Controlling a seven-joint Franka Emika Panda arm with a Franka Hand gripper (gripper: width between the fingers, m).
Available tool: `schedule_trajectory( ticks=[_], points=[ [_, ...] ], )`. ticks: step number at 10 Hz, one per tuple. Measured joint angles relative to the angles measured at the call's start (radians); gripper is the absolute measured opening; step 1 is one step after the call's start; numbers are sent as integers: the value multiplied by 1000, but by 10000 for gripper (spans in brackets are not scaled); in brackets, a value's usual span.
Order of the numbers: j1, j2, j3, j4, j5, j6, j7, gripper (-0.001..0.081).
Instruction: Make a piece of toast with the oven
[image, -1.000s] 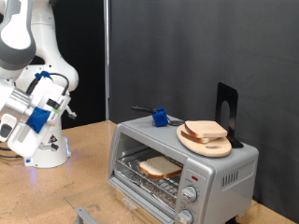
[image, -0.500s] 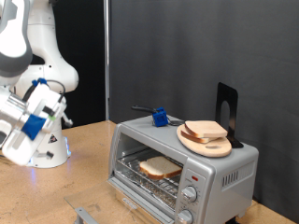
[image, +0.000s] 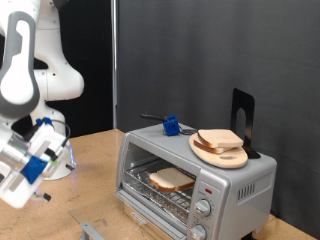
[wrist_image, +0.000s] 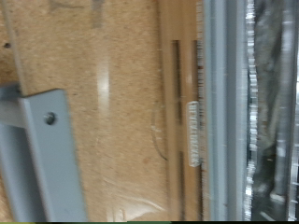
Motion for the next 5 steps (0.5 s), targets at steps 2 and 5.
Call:
schedule_trajectory(
  ticks=[2,5],
  points=[
    [0,86,22,13,65,39,-72,808],
    [0,193,64,45,149,60,-146,808]
  ],
)
